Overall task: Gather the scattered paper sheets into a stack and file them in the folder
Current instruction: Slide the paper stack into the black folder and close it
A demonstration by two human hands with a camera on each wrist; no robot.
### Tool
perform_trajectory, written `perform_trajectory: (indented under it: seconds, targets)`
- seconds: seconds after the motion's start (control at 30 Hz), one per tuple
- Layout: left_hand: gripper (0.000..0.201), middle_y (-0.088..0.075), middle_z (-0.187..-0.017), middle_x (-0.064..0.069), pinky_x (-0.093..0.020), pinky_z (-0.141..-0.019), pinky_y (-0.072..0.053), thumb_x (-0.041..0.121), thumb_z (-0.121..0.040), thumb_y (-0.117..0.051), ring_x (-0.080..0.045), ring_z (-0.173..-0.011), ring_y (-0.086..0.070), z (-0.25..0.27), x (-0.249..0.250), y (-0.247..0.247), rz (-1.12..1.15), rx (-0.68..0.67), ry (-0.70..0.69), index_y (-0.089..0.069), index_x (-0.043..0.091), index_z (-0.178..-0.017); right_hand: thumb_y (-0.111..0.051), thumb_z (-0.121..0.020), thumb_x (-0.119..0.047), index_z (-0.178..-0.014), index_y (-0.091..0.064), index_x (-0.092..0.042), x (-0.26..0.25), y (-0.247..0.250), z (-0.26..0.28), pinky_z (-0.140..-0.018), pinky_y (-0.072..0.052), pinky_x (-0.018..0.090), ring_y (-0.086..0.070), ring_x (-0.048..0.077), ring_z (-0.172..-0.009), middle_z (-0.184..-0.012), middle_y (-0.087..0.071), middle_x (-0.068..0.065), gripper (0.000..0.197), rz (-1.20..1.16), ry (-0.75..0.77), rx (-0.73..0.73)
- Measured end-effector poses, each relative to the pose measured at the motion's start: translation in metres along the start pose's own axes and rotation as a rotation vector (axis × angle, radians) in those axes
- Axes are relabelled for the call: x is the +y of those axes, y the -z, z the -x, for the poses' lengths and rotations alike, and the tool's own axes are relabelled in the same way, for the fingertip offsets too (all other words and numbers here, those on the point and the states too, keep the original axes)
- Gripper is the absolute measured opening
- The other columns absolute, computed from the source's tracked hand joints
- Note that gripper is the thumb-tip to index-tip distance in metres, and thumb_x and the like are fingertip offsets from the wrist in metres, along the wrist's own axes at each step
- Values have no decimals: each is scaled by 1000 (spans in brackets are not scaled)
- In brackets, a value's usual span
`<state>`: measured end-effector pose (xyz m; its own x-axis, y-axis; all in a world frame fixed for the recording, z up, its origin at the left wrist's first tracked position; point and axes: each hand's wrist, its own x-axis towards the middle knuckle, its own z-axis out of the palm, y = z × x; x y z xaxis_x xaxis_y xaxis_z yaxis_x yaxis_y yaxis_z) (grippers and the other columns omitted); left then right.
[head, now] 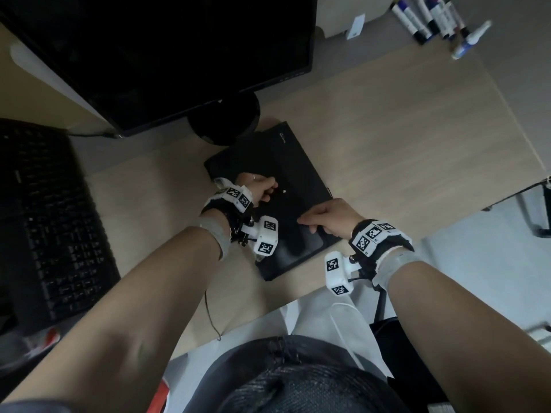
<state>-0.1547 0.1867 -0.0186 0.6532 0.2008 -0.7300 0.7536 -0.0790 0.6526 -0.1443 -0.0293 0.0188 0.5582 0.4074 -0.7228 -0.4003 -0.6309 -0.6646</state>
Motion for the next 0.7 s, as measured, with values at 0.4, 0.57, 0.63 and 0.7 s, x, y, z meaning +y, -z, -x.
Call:
perform_trajectory:
  seconds: [0.4,0.57,0.63,0.7]
  targets:
    - [17,-72,-95,-1,-31,-84,-55,34,-81,-71,-20,-92,-67,-27,-6,3,-606,92,-6,-74,19,-87,-71,-79,-36,-48,-62,-18,24,9,-41,-51,-40,25,-51,13,-50,-50,-60,-3,37,166,-187,249]
    - [13,-71,-85,6,-32,-76,-57,39,-74,-74,-17,-82,-67,-33,-7,-11,-652,128,30,-68,27,-74,-67,-77,-30,-53,-68,-16,26,21,-58,-52,-44,26,-57,15,-55,-58,-68,0,28,199,-270,288]
    - [17,-70,-85,8,-30,-73,-56,39,-69,-77,-15,-80,-66,-35,-6,-14,-615,152,56,-65,28,-72,-66,-76,-31,-50,-66,-17,24,26,-63,-52,-44,26,-58,16,-55,-56,-68,-1,30,194,-284,305]
    - [23,-68,-84,9,-27,-70,-54,41,-65,-81,-14,-77,-65,-38,-3,-14,-604,171,91,-63,28,-73,-66,-77,-30,-50,-65,-17,20,34,-68,-52,-45,27,-59,16,-56,-55,-67,-2,30,187,-282,340]
